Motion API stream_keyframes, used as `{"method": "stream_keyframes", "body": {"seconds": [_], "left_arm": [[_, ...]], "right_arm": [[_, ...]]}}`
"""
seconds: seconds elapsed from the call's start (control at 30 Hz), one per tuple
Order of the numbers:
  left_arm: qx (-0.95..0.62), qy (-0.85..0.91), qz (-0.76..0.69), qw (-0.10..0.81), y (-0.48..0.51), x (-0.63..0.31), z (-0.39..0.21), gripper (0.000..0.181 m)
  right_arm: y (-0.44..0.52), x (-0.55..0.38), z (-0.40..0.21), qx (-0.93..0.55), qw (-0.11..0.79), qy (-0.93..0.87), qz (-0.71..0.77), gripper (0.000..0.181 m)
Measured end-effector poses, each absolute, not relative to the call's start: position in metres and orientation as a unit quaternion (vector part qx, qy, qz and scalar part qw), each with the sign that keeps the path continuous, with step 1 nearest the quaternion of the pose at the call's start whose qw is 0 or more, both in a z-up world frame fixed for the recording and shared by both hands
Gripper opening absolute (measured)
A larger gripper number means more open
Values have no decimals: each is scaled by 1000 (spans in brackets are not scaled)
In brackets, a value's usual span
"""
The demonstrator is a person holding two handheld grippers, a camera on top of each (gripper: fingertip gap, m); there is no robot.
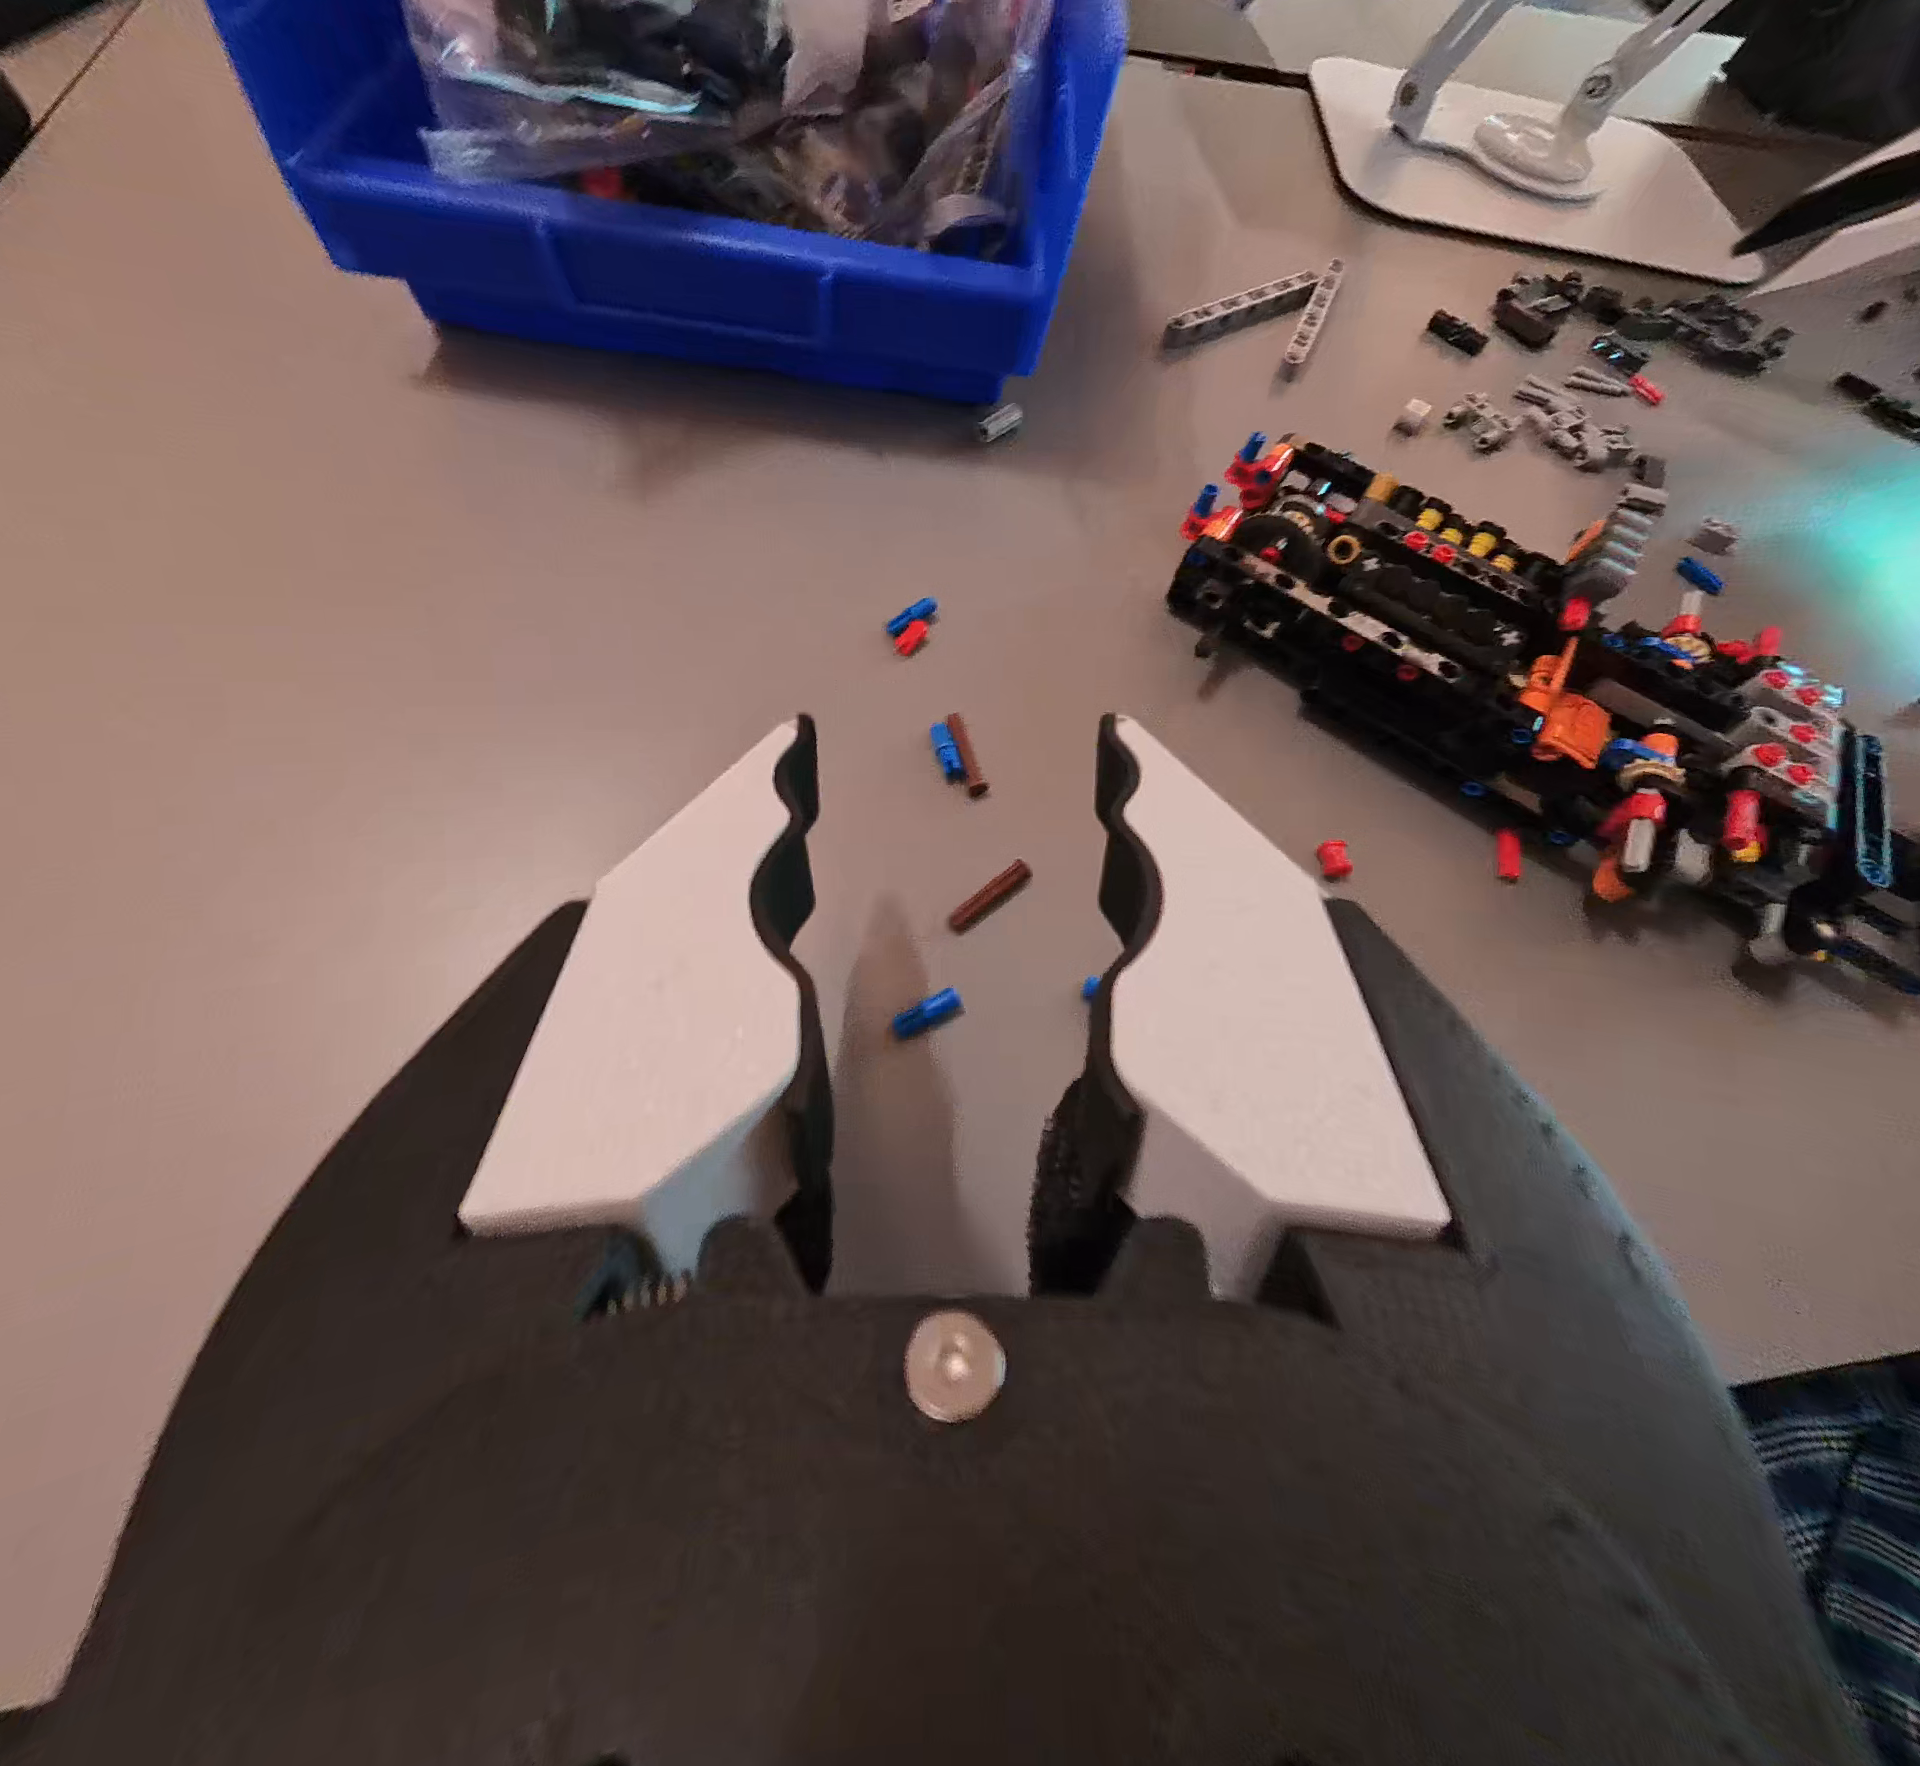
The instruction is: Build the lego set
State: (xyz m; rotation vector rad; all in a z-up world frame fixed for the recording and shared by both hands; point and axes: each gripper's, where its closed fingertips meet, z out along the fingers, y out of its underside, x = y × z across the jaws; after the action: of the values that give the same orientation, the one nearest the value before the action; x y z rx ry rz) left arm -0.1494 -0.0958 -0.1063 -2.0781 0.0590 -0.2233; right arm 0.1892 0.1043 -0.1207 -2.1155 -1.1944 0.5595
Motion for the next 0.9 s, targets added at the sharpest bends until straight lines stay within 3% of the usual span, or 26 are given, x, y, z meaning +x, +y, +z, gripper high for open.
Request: {"method": "stream_keyframes", "body": {"seconds": [0.43,0.7,0.9], "left_arm": [[-854,6,-134,502,-98,-148,-108,50],[-851,16,-151,502,-96,-137,-110,52],[-852,24,-157,499,-93,-128,-113,52]], "right_arm": [[48,196,-101,-786,319,-479,227,41],[23,271,-92,-811,321,-438,216,37],[-18,320,-115,-828,271,-449,199,32]]}}
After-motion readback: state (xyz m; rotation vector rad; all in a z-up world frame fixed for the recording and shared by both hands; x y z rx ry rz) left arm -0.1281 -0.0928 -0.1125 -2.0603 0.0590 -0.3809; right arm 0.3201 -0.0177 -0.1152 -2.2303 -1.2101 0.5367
